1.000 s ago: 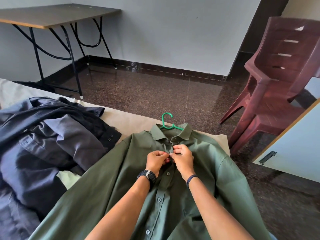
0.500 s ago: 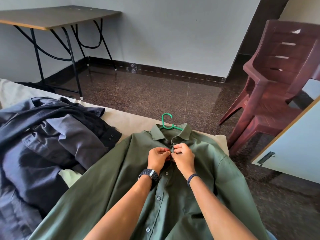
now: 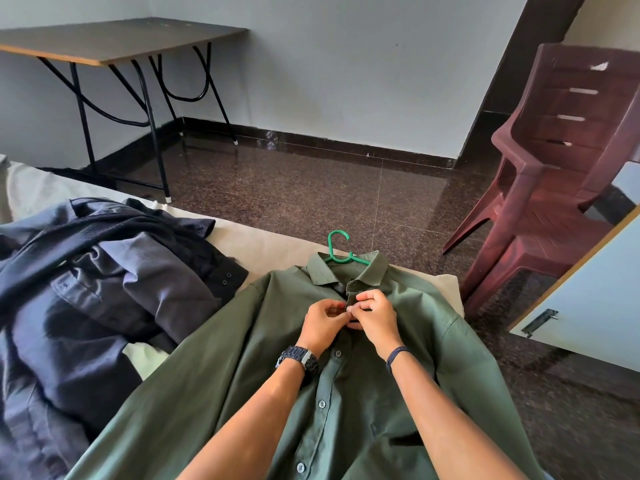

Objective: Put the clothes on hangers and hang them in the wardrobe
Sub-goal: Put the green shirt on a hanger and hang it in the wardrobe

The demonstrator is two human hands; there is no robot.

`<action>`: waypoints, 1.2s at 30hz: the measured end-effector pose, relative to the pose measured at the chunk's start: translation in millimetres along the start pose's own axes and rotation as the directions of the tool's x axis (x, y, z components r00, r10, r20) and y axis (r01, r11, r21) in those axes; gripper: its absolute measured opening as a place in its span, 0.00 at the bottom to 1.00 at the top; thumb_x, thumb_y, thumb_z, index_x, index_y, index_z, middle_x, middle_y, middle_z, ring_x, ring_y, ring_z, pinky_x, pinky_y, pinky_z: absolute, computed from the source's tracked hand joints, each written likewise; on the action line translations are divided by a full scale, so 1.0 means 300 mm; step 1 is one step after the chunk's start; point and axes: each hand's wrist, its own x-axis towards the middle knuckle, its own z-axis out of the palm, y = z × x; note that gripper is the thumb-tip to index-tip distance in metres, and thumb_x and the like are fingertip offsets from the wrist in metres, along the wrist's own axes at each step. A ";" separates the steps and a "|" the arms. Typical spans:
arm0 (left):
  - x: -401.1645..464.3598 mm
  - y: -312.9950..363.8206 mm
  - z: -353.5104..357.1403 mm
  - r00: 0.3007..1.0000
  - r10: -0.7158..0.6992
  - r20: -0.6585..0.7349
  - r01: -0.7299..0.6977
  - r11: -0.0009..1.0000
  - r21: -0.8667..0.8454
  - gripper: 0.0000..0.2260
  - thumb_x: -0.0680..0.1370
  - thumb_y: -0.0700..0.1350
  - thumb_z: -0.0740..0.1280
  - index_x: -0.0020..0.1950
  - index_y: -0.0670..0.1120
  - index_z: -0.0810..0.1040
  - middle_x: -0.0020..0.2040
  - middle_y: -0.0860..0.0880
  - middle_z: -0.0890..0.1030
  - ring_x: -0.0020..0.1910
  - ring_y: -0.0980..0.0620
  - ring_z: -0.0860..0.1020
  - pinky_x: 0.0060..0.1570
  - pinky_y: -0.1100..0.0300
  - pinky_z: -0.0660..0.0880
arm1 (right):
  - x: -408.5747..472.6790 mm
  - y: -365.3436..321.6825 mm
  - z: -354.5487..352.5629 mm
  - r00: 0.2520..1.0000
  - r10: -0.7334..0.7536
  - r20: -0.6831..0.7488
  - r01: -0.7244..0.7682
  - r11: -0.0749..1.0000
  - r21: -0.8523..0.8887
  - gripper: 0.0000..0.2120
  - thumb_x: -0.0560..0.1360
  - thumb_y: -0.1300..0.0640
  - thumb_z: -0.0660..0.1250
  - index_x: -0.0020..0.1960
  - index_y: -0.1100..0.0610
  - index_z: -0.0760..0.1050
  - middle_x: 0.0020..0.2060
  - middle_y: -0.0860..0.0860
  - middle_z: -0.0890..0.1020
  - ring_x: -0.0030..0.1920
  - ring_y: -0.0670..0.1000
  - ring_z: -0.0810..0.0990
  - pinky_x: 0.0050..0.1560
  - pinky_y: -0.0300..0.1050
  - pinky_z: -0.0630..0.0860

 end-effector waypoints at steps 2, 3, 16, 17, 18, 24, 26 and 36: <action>0.005 -0.005 -0.001 1.000 -0.003 -0.020 0.003 1.000 0.010 0.08 0.71 0.40 0.74 0.49 0.42 0.81 0.44 0.44 0.84 0.44 0.50 0.81 0.48 0.57 0.78 | 0.007 0.000 -0.005 0.999 0.030 0.016 -0.030 0.999 0.027 0.10 0.72 0.70 0.68 0.51 0.63 0.72 0.36 0.56 0.79 0.38 0.50 0.81 0.34 0.39 0.80; 0.010 -0.007 0.000 0.999 -0.007 -0.051 0.009 0.999 0.035 0.08 0.71 0.40 0.75 0.48 0.41 0.82 0.43 0.44 0.84 0.43 0.50 0.81 0.47 0.57 0.78 | 0.009 0.002 -0.005 0.999 0.043 0.020 -0.044 0.998 0.041 0.11 0.72 0.70 0.69 0.51 0.63 0.73 0.37 0.57 0.80 0.38 0.50 0.81 0.34 0.39 0.80; -0.004 0.038 0.026 0.897 -0.441 -0.018 0.347 0.731 -0.587 0.07 0.75 0.30 0.64 0.41 0.38 0.79 0.34 0.45 0.78 0.35 0.50 0.76 0.32 0.64 0.74 | 0.017 0.000 0.015 0.997 0.072 0.017 -0.073 0.996 0.044 0.12 0.73 0.71 0.66 0.46 0.56 0.70 0.37 0.55 0.78 0.40 0.51 0.79 0.38 0.41 0.77; -0.002 0.034 0.029 0.881 -0.470 -0.048 0.358 0.731 -0.581 0.05 0.73 0.31 0.67 0.41 0.39 0.79 0.33 0.45 0.78 0.35 0.49 0.76 0.32 0.64 0.74 | 0.018 0.007 0.020 0.996 0.084 0.014 -0.084 0.996 0.017 0.12 0.73 0.71 0.66 0.45 0.55 0.71 0.37 0.54 0.78 0.40 0.51 0.79 0.38 0.42 0.77; 0.006 0.023 0.030 0.881 -0.463 -0.092 0.358 0.781 -0.512 0.03 0.70 0.34 0.69 0.40 0.41 0.79 0.34 0.45 0.78 0.37 0.46 0.77 0.36 0.61 0.75 | 0.018 0.014 0.022 0.996 0.094 0.010 -0.094 0.995 -0.041 0.11 0.73 0.70 0.66 0.45 0.55 0.71 0.37 0.54 0.79 0.40 0.51 0.79 0.38 0.43 0.78; 0.034 0.026 0.017 0.981 -0.120 -0.155 0.164 0.934 0.318 0.06 0.74 0.39 0.67 0.50 0.42 0.79 0.51 0.44 0.82 0.54 0.47 0.77 0.50 0.62 0.70 | 0.035 -0.019 0.013 0.994 -0.076 -0.082 0.026 0.870 -0.493 0.07 0.72 0.63 0.65 0.44 0.60 0.81 0.40 0.52 0.83 0.44 0.50 0.79 0.46 0.37 0.69; 0.057 0.054 0.015 0.971 -0.048 -0.234 0.118 0.949 0.292 0.06 0.76 0.39 0.65 0.50 0.41 0.80 0.50 0.43 0.82 0.53 0.46 0.78 0.50 0.59 0.71 | 0.067 -0.046 0.027 0.991 -0.053 -0.121 -0.005 0.900 -0.437 0.08 0.73 0.61 0.65 0.43 0.60 0.82 0.40 0.53 0.84 0.44 0.51 0.81 0.48 0.39 0.73; 0.190 0.089 0.038 0.970 -0.076 -0.232 0.161 0.914 0.371 0.08 0.77 0.45 0.66 0.51 0.44 0.82 0.50 0.43 0.83 0.52 0.43 0.79 0.45 0.58 0.72 | 0.151 -0.072 0.082 0.948 0.127 -0.293 -0.215 0.932 -0.291 0.17 0.73 0.47 0.70 0.46 0.63 0.83 0.45 0.60 0.84 0.51 0.59 0.81 0.46 0.42 0.73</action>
